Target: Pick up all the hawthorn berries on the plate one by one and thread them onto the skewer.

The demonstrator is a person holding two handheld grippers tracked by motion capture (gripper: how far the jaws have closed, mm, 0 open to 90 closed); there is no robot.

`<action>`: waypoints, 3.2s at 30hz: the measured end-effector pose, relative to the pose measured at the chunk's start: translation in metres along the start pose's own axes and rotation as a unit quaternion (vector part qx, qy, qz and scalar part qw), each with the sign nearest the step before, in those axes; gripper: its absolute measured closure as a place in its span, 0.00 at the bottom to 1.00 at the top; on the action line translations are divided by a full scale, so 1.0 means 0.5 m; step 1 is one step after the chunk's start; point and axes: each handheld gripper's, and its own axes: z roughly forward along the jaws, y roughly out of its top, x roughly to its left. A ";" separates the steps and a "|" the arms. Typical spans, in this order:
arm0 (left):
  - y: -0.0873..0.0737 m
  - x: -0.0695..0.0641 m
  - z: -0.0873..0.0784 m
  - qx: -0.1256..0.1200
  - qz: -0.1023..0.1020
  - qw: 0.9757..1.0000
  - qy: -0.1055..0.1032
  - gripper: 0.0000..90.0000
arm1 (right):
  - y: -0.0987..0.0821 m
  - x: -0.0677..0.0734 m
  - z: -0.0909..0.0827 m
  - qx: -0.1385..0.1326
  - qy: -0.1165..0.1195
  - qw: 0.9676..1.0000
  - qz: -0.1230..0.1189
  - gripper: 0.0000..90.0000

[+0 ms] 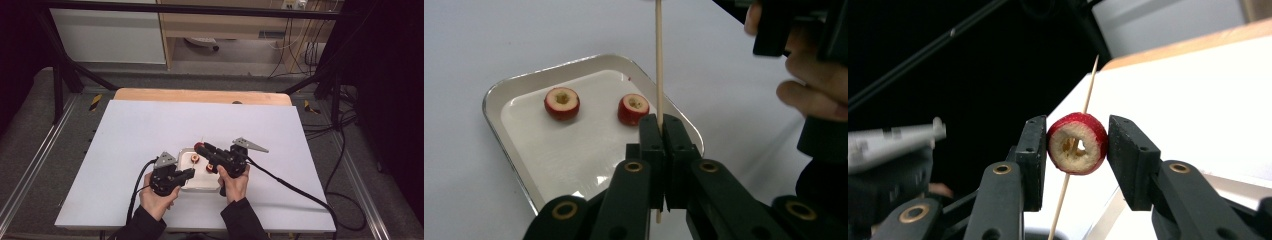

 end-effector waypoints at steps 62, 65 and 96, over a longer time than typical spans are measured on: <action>-0.037 0.078 -0.048 0.035 0.076 0.996 0.041 0.98 | 0.065 -0.059 0.056 0.429 -0.135 0.865 -0.223 0.13; -0.038 0.080 -0.048 0.035 0.075 0.996 0.041 0.98 | 0.062 -0.062 0.078 0.446 -0.134 0.858 -0.217 0.16; -0.040 0.079 -0.046 0.035 0.076 0.996 0.037 0.98 | 0.041 -0.088 0.153 0.526 -0.109 0.822 -0.189 0.60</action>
